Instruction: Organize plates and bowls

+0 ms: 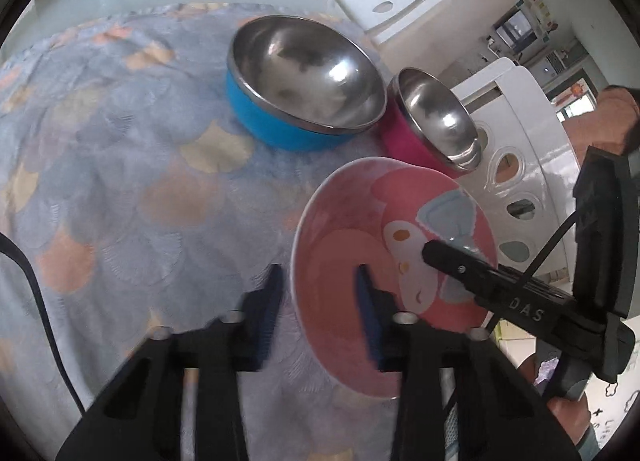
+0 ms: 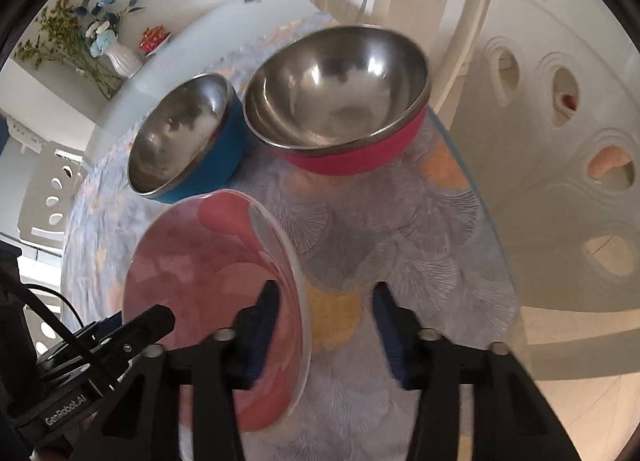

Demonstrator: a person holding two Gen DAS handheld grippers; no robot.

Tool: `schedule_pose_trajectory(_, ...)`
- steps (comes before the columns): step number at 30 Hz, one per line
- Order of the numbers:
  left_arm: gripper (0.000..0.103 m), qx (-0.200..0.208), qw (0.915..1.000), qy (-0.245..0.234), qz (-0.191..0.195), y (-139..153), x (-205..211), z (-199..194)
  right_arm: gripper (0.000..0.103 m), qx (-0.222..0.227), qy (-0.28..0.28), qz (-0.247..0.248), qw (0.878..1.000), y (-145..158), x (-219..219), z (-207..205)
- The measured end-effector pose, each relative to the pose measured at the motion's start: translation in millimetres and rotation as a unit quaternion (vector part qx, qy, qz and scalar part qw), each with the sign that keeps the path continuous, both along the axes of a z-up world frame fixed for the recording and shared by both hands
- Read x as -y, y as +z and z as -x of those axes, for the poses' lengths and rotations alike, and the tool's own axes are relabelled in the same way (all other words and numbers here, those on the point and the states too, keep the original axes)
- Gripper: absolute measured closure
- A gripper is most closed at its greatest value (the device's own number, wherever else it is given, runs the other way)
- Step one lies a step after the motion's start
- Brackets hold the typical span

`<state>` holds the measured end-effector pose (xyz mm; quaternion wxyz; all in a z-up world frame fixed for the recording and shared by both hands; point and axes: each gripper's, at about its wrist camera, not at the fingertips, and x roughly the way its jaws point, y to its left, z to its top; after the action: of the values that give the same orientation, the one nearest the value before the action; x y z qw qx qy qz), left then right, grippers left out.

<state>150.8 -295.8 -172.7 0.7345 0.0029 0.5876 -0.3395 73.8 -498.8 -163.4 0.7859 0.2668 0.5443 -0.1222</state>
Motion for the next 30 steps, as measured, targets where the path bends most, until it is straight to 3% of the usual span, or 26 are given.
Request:
schedule_pose_trajectory(4,0.090,0.019,0.9998,-0.007,-0.006,2,2,1,0.089,0.014,0.019,0.003,1.000,1,-8,-3)
schedule_pose_trajectory(7,0.090,0.015,0.9998,0.004,-0.008,3,-7,-1,0.089,0.017,0.036,0.022,0.999,7,-18,-6)
schedule_pose_trajectory(11,0.090,0.007,0.9994,0.027,0.022,11,-32,-4,0.089,0.043,0.059,0.030,0.997,26,-38,-3)
schedule_pose_trajectory(21,0.090,0.040,0.9940,0.101,0.005,51,-112,6,0.089,0.079,0.134,0.003,0.988,55,-110,-23)
schedule_pose_trajectory(26,0.090,0.039,0.9911,0.126,-0.019,42,-135,9,0.087,0.061,0.168,-0.012,0.984,44,-140,-33)
schedule_pose_trajectory(30,0.090,0.011,0.9901,0.138,-0.024,20,-147,10,0.086,0.033,0.176,-0.035,0.983,18,-148,-40)
